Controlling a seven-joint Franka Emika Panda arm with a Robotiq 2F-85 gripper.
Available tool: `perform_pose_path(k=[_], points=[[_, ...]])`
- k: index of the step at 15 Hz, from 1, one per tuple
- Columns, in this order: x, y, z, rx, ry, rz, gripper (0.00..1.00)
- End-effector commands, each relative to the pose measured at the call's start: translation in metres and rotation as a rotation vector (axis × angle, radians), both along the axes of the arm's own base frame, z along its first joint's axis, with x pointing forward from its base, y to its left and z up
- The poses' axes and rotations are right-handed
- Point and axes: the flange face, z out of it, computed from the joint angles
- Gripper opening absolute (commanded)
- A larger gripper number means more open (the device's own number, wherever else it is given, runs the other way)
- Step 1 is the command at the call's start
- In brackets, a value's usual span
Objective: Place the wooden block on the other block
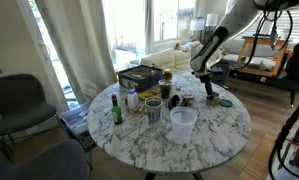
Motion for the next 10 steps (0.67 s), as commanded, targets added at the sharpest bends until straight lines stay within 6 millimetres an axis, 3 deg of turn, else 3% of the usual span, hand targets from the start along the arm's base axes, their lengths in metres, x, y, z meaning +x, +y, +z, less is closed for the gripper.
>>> perform_pose_path(k=[1,7,10], points=[[-0.001,-0.001,0.008,0.004,-0.044,0.002,1.00],[0.022,0.030,0.048,0.029,-0.149,0.027,1.00],[0.028,0.038,0.055,0.098,-0.194,0.147,1.00]])
